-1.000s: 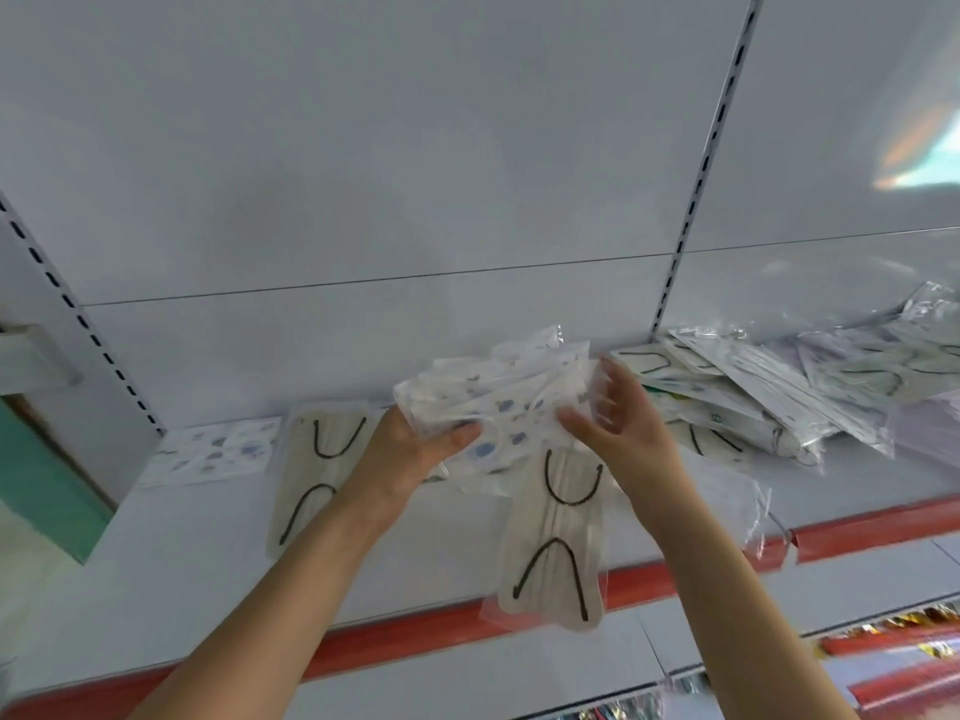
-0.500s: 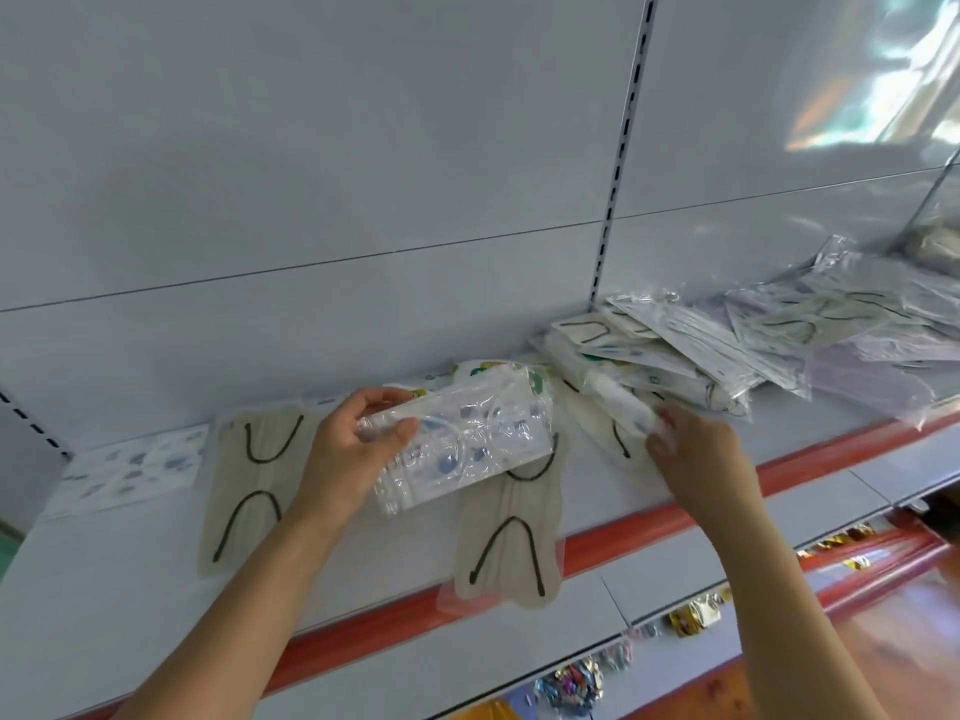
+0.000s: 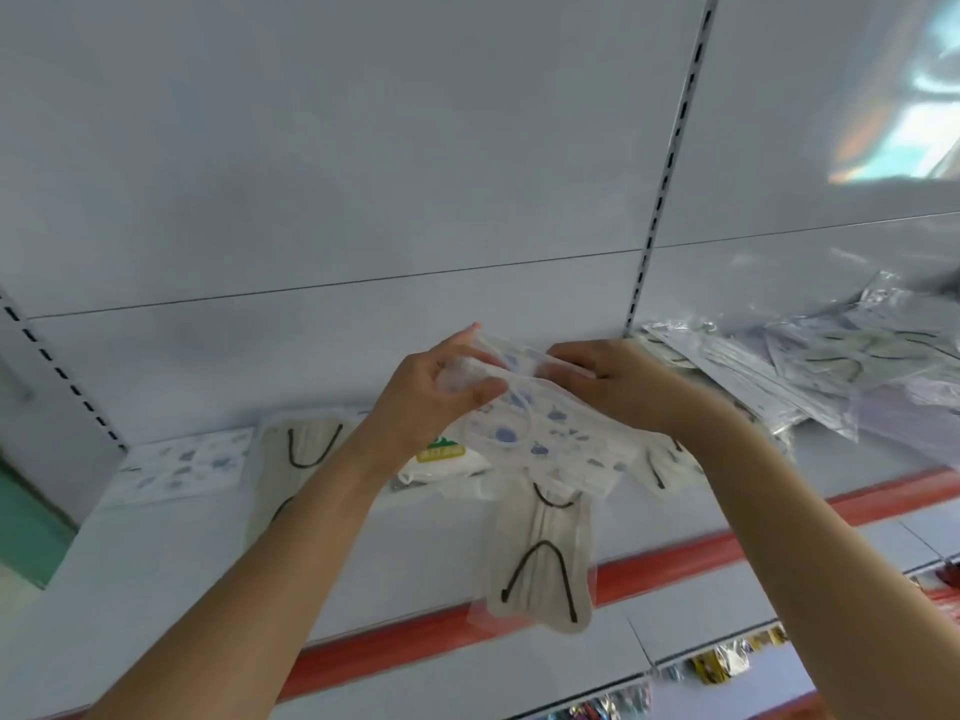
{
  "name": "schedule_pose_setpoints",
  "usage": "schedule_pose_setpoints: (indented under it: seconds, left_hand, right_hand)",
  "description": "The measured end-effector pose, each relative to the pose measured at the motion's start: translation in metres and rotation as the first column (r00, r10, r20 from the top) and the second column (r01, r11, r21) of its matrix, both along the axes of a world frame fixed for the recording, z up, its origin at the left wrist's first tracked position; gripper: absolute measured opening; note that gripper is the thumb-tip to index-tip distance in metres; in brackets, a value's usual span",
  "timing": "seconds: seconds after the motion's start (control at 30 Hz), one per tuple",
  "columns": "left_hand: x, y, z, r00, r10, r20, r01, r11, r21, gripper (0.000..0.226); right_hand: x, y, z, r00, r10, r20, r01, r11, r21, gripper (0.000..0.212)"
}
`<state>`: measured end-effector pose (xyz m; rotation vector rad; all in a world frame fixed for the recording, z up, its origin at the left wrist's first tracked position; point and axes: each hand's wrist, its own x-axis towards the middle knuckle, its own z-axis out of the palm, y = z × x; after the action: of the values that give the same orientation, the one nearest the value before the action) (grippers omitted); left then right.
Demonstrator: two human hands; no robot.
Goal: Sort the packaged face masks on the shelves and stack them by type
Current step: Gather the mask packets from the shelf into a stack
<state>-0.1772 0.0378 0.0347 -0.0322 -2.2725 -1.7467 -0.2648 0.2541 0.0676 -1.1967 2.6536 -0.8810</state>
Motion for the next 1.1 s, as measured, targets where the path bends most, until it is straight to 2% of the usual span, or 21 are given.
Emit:
schedule_pose_setpoints:
  seconds: [0.03,0.1,0.13,0.17,0.2,0.23,0.33,0.4,0.5,0.53,0.6,0.7,0.77,0.83,0.9,0.93,1.0,1.03,1.1]
  left_hand:
    - [0.002,-0.006,0.001,1.0,0.031,-0.004,-0.031,0.999,0.02,0.022]
    - [0.011,-0.02,0.0,0.994,0.103,-0.044,-0.1,0.992,0.075,0.014]
    - [0.017,-0.027,-0.001,0.985,0.162,-0.06,-0.154,0.98,0.122,0.013]
    - [0.024,-0.035,-0.004,0.97,0.231,-0.071,-0.214,0.959,0.186,0.014]
    - [0.031,-0.045,-0.006,0.95,0.305,-0.074,-0.276,0.925,0.262,0.018]
    - [0.038,-0.056,-0.009,0.925,0.373,-0.068,-0.33,0.881,0.34,0.026]
    - [0.063,-0.088,-0.019,0.868,0.495,0.029,-0.438,0.737,0.515,0.062]
    - [0.088,-0.109,-0.026,0.851,0.517,0.09,-0.489,0.718,0.495,0.069]
    - [0.133,-0.146,-0.029,0.86,0.502,0.097,-0.503,0.798,0.332,0.041]
    - [0.149,-0.161,-0.028,0.841,0.533,0.093,-0.537,0.799,0.271,0.033]
    - [0.175,-0.191,-0.024,0.774,0.628,0.083,-0.632,0.756,0.17,0.033]
    - [0.196,-0.231,-0.024,0.698,0.708,0.109,-0.714,0.7,0.021,0.028]
    - [0.198,-0.254,-0.029,0.673,0.727,0.136,-0.732,0.681,-0.014,0.024]
    - [0.193,-0.274,-0.034,0.662,0.729,0.177,-0.739,0.674,-0.012,0.026]
    - [0.182,-0.29,-0.041,0.652,0.71,0.267,-0.725,0.687,-0.053,0.042]
    - [0.175,-0.294,-0.045,0.635,0.696,0.334,-0.701,0.701,-0.128,0.056]
    - [0.163,-0.297,-0.051,0.538,0.69,0.483,-0.631,0.71,-0.311,0.079]
    - [0.158,-0.296,-0.056,0.501,0.685,0.528,-0.603,0.714,-0.355,0.084]
    - [0.147,-0.296,-0.068,0.483,0.686,0.545,-0.59,0.714,-0.377,0.078]
  right_hand:
    - [0.004,-0.011,0.003,0.998,0.014,0.055,-0.012,0.999,-0.045,0.038]
    - [0.006,-0.026,0.005,0.965,-0.005,0.264,0.075,0.963,-0.259,0.053]
    - [0.004,-0.032,0.002,0.913,0.026,0.407,0.151,0.906,-0.396,0.057]
    - [0.004,-0.037,-0.002,0.832,0.124,0.54,0.213,0.828,-0.518,0.061]
    - [0.003,-0.045,-0.009,0.754,0.233,0.615,0.242,0.771,-0.589,0.064]
    - [0.006,-0.056,-0.018,0.721,0.299,0.625,0.213,0.763,-0.61,0.066]
    - [0.025,-0.113,-0.045,0.808,0.236,0.539,0.06,0.878,-0.475,0.066]
    - [0.041,-0.157,-0.055,0.842,0.159,0.515,0.1,0.892,-0.44,0.054]
    - [0.063,-0.215,-0.057,0.836,0.207,0.508,0.066,0.881,-0.468,0.044]
    - [0.072,-0.232,-0.054,0.837,0.244,0.49,0.021,0.881,-0.474,0.035]
    - [0.083,-0.264,-0.054,0.848,0.294,0.441,-0.087,0.898,-0.431,0.023]
    - [0.089,-0.306,-0.057,0.877,0.305,0.372,-0.217,0.941,-0.261,0.036]
    - [0.089,-0.326,-0.063,0.891,0.291,0.348,-0.219,0.948,-0.232,0.04]
    - [0.087,-0.343,-0.068,0.908,0.242,0.343,-0.163,0.956,-0.242,0.035]
    - [0.087,-0.352,-0.069,0.948,0.149,0.281,-0.107,0.981,-0.161,0.028]
    - [0.087,-0.353,-0.07,0.973,0.092,0.212,-0.081,0.995,-0.061,0.037]
    - [0.086,-0.35,-0.077,0.999,0.031,-0.032,-0.025,0.984,0.175,0.056]
    - [0.087,-0.347,-0.08,0.991,0.049,-0.123,-0.018,0.97,0.243,0.06]
    - [0.087,-0.345,-0.085,0.981,0.152,-0.122,-0.107,0.943,0.315,0.065]
